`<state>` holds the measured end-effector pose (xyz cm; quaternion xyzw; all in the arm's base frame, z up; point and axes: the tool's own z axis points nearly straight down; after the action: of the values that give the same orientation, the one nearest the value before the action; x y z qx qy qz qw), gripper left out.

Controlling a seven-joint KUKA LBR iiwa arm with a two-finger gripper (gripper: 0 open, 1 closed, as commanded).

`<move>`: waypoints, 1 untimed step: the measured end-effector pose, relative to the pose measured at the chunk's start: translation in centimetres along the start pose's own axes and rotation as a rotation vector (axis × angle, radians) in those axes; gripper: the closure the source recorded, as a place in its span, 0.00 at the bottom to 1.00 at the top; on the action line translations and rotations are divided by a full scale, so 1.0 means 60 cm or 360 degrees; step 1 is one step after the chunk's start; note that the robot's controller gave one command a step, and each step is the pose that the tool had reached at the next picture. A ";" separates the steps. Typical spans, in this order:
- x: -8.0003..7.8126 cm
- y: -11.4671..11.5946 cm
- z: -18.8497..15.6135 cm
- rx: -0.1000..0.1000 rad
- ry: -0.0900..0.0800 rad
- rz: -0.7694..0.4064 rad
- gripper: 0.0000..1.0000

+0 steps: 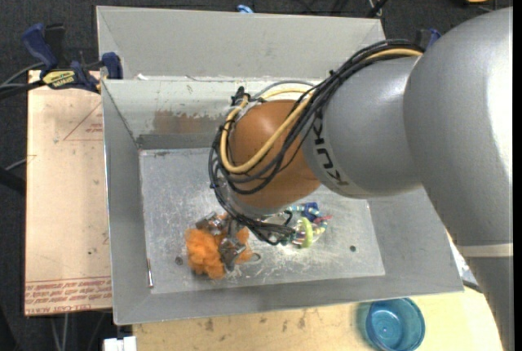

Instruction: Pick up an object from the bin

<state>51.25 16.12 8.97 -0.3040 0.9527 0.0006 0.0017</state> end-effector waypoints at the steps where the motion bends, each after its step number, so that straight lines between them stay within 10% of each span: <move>1: 0.000 0.000 -0.003 0.0000 0.0001 0.0000 1.00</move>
Offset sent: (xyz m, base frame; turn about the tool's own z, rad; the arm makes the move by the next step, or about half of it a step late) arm 0.0000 0.0000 0.0741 0.0000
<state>51.23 16.12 9.12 -0.3041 0.9526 0.0006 0.0013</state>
